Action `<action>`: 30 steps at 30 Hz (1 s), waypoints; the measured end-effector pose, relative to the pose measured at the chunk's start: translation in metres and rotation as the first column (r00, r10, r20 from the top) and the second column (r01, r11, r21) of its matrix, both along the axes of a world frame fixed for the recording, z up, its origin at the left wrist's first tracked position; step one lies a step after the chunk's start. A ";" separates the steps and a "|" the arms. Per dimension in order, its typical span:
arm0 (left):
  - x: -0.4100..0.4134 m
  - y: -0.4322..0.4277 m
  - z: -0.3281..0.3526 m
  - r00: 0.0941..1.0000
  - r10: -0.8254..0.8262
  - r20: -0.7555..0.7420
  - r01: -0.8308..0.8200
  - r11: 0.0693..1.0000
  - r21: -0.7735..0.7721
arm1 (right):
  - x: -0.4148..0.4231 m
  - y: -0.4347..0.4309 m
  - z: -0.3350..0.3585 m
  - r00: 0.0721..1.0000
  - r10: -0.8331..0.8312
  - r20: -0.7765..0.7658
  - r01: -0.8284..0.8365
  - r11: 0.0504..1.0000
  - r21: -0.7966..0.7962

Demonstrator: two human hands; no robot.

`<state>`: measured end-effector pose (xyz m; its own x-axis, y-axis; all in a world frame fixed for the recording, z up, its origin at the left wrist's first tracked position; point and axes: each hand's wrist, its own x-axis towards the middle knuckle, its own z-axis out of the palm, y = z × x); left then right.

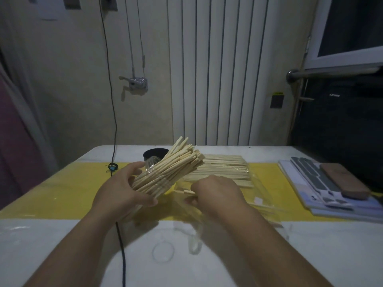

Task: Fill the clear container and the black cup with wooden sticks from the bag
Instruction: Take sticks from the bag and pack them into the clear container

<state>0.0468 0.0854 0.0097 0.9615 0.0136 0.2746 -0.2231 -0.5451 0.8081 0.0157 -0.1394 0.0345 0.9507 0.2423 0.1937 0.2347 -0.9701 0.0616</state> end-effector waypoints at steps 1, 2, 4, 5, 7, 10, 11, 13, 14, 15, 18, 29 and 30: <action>0.000 0.000 0.000 1.000 0.004 0.000 -0.004 1.000 0.001 | -0.001 0.001 0.002 1.000 0.005 0.007 -0.005 1.000 0.009; -0.001 -0.001 0.001 1.000 0.008 -0.001 -0.008 1.000 0.002 | -0.002 0.002 0.005 1.000 0.008 0.022 -0.009 1.000 0.014; 0.000 0.000 0.001 1.000 0.006 -0.006 -0.006 1.000 0.005 | -0.004 0.000 0.008 0.997 0.018 0.074 -0.017 1.000 -0.004; 0.000 0.000 0.001 1.000 0.005 -0.010 -0.005 1.000 0.004 | -0.005 -0.001 0.010 0.994 0.026 0.109 -0.024 1.000 -0.018; 0.000 0.000 0.001 1.000 0.009 -0.013 -0.009 1.000 -0.001 | -0.007 -0.004 0.014 0.977 0.050 0.206 -0.043 0.998 -0.040; 0.001 0.001 0.001 1.000 0.004 -0.008 -0.004 1.000 -0.015 | -0.003 -0.009 0.011 0.867 0.162 0.472 -0.171 0.985 -0.024; 0.001 0.001 0.001 1.000 -0.002 -0.010 0.002 1.000 -0.018 | -0.001 -0.011 0.007 0.793 0.169 0.585 -0.218 0.976 0.013; 0.001 0.002 0.001 1.000 -0.013 -0.016 0.013 1.000 -0.017 | 0.003 -0.016 0.002 0.600 0.140 0.788 -0.353 0.930 0.103; 0.001 0.002 0.001 1.000 -0.020 -0.017 0.020 1.000 -0.014 | 0.002 -0.017 0.000 0.518 0.110 0.848 -0.396 0.910 0.124; 0.001 0.003 0.001 1.000 -0.025 -0.017 0.025 1.000 -0.009 | -0.001 -0.017 0.002 0.451 0.074 0.889 -0.412 0.901 0.134; -0.001 0.001 0.003 0.999 -0.037 -0.007 0.037 0.999 0.005 | -0.005 -0.018 0.006 0.361 -0.002 0.932 -0.421 0.892 0.165; -0.003 -0.003 0.003 0.999 -0.054 0.007 0.052 0.988 0.142 | -0.015 -0.014 0.016 0.530 -0.277 0.802 -0.728 0.337 0.597; -0.003 -0.004 0.003 0.999 -0.051 0.011 0.048 0.986 0.161 | -0.019 -0.010 0.020 0.625 -0.345 0.700 -0.701 0.146 0.698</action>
